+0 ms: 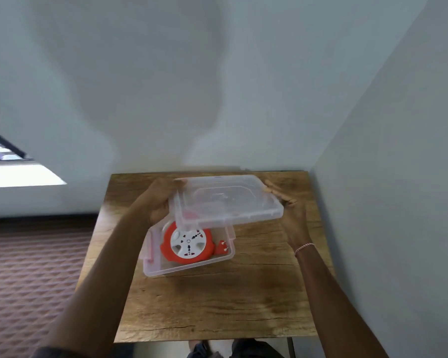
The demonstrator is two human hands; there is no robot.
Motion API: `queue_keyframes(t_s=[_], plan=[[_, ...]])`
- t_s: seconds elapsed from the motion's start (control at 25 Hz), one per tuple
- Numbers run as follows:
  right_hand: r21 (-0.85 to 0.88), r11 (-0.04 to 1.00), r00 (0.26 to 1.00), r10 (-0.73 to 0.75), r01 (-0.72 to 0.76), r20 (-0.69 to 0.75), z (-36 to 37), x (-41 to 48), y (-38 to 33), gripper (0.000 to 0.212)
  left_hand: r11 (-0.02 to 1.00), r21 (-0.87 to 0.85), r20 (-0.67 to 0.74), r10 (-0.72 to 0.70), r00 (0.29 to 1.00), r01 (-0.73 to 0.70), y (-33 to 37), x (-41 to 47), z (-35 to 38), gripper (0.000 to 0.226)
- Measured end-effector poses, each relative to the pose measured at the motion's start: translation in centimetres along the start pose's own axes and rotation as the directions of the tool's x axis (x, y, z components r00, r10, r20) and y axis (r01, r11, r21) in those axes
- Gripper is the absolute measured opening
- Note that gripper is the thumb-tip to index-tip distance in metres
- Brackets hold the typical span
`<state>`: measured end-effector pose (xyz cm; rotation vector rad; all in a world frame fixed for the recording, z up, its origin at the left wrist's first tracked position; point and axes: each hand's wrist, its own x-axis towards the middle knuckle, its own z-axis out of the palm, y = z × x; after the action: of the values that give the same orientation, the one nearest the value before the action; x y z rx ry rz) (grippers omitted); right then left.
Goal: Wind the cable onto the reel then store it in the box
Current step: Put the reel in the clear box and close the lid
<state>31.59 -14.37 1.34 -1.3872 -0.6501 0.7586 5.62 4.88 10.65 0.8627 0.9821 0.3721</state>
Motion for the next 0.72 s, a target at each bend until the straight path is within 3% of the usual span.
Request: queue_keyframes(t_s=[0.12,0.2,0.28,0.4,0.52,0.64,0.72], plan=[[-0.001,0.984,0.967,0.173,-0.176,0.188,2.2,-0.2,-0.5,0.040,0.993,0.116,-0.215,0.059,0.975,-0.034,-1.2,-2.6,-4.2,0.021],[-0.039,0.954,0.912,0.296,-0.298,0.283,3.7,-1.0,-0.7,0.033,0.982,0.179,-0.337,0.115,0.935,-0.056,-2.9,-4.0,-6.6,0.018],[-0.096,0.941,0.902,0.339,-0.325,0.267,5.3,-2.2,-0.9,0.029,0.980,0.189,-0.465,0.148,0.873,-0.065,-5.0,-4.6,-7.8,0.016],[-0.322,0.923,0.963,0.254,-0.213,0.091,7.9,-3.9,-0.4,0.050,0.987,0.150,-0.649,0.142,0.748,-0.058,-7.4,-4.8,-8.2,0.020],[-0.346,0.920,0.981,0.192,-0.183,-0.006,8.9,-4.7,0.4,0.044,0.997,0.018,-0.618,0.074,0.783,-0.080,-8.5,-5.0,-8.2,0.016],[-0.419,0.888,0.982,0.169,-0.190,-0.087,8.7,-5.0,0.8,0.037,0.992,0.031,-0.463,0.125,0.878,-0.125,-9.3,-5.7,-9.0,0.021],[-0.461,0.866,0.981,0.172,-0.194,-0.088,8.5,-5.2,0.9,0.033,0.986,0.049,-0.395,0.164,0.904,-0.157,-9.7,-6.1,-9.8,0.030]])
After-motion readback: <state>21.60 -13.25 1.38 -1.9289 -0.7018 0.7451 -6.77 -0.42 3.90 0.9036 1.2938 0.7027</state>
